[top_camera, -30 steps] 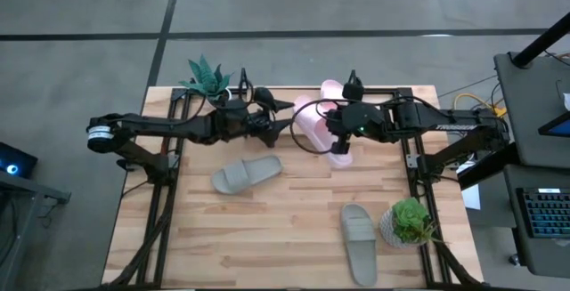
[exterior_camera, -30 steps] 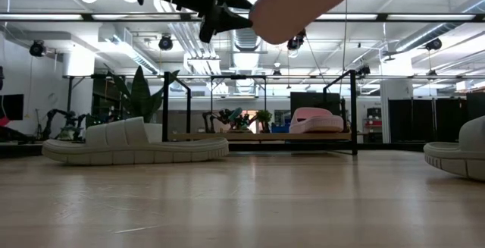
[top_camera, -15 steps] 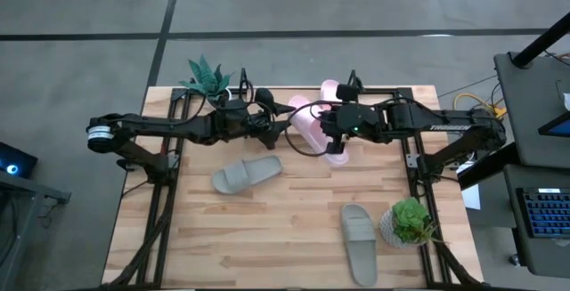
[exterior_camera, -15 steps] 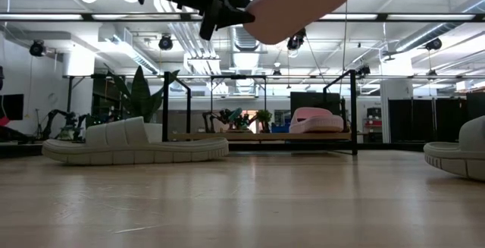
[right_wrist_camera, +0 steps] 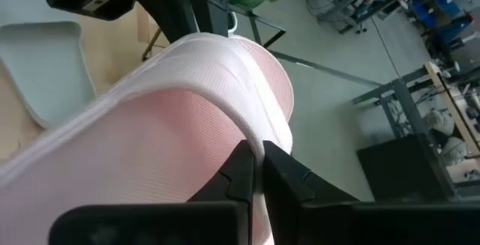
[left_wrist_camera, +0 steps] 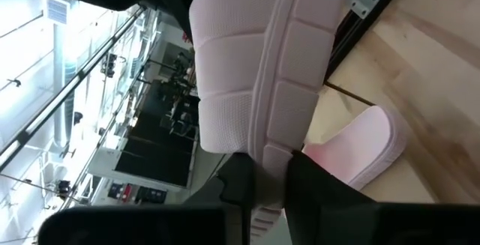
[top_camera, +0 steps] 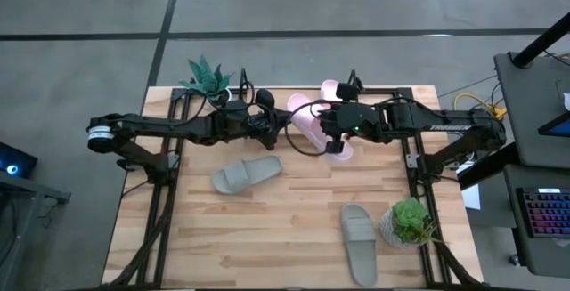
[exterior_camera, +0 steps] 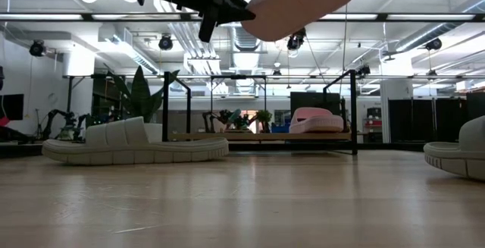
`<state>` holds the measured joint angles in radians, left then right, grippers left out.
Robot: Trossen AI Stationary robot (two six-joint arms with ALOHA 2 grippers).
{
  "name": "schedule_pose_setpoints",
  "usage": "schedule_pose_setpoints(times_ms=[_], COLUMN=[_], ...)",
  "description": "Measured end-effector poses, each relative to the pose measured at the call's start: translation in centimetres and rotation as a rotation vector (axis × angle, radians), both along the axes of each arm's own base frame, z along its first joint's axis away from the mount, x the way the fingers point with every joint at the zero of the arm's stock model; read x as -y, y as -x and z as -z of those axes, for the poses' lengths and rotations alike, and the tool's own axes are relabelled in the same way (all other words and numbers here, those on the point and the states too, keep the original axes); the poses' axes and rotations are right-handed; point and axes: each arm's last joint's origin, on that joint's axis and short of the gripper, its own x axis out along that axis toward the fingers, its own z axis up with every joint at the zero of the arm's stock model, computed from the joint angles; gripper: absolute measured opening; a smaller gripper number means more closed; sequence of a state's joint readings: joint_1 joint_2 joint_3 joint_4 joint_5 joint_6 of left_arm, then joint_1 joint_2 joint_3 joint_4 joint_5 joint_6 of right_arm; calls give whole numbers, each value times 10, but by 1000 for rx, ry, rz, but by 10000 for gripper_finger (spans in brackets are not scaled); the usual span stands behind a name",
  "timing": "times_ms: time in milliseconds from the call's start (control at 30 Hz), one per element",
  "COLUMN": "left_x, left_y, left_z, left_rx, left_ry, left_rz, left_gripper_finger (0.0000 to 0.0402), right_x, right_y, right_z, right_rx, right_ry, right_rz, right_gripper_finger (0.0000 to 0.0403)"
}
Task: Pick and place slides into the shelf
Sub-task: Put the pink slide on the shelf
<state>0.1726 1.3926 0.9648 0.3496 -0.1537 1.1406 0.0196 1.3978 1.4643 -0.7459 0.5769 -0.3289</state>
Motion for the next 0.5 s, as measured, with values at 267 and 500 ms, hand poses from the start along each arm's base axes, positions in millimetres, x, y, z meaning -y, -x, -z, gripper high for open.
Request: schedule_pose_setpoints(times_ms=[267,500], left_x=[0,-4], left_y=[0,2], left_z=[2,2], left_rx=[-4,-8], left_ry=[4,1], left_rz=[14,1], left_gripper_finger=[27,27], right_x=[-7,-10], right_y=[12,28], right_z=[-11,-22], right_rx=[-7,-37], right_ry=[41,39], right_rz=[-63,-64], right_gripper_finger=[58,110])
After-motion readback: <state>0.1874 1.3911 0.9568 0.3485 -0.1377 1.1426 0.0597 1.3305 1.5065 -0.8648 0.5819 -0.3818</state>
